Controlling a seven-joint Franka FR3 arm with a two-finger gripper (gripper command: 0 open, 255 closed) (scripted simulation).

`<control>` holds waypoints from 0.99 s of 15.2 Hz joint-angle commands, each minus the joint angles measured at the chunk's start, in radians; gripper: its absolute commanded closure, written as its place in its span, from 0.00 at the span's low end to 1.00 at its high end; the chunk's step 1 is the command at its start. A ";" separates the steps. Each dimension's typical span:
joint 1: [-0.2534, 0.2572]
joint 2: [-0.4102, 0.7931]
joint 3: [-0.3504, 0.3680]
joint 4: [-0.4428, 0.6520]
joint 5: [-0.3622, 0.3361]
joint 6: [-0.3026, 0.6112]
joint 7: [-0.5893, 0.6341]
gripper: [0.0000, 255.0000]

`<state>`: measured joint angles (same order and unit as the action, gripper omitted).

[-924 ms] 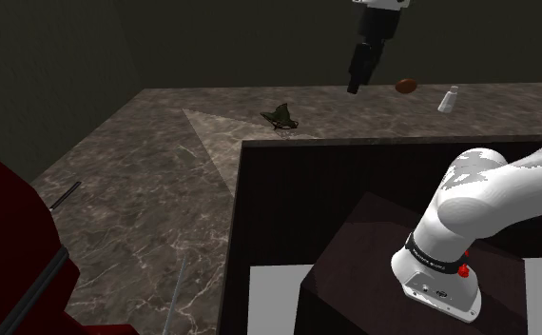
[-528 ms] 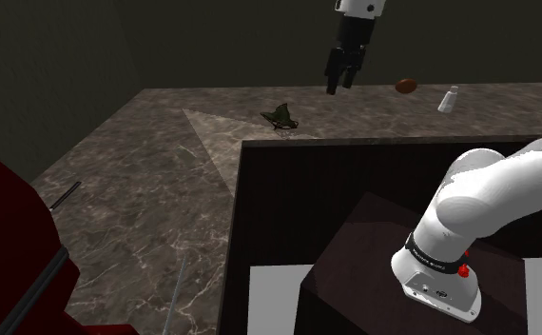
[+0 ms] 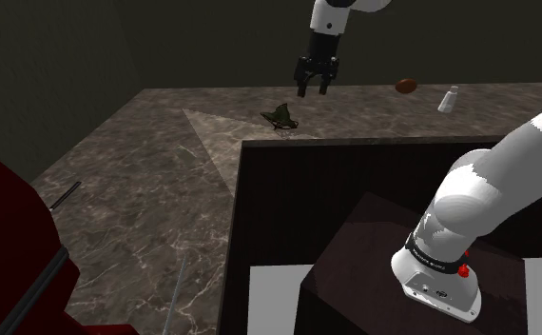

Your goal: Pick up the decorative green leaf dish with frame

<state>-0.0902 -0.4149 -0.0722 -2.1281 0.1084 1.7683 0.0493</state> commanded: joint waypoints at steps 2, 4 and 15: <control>-0.012 0.113 -0.010 0.071 0.022 0.038 0.048 0.00; -0.020 0.185 -0.019 0.116 0.037 0.062 0.074 0.00; -0.080 0.580 -0.079 0.423 0.147 0.127 0.198 0.00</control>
<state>-0.1660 0.1289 -0.1479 -1.7406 0.2442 1.8954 0.2304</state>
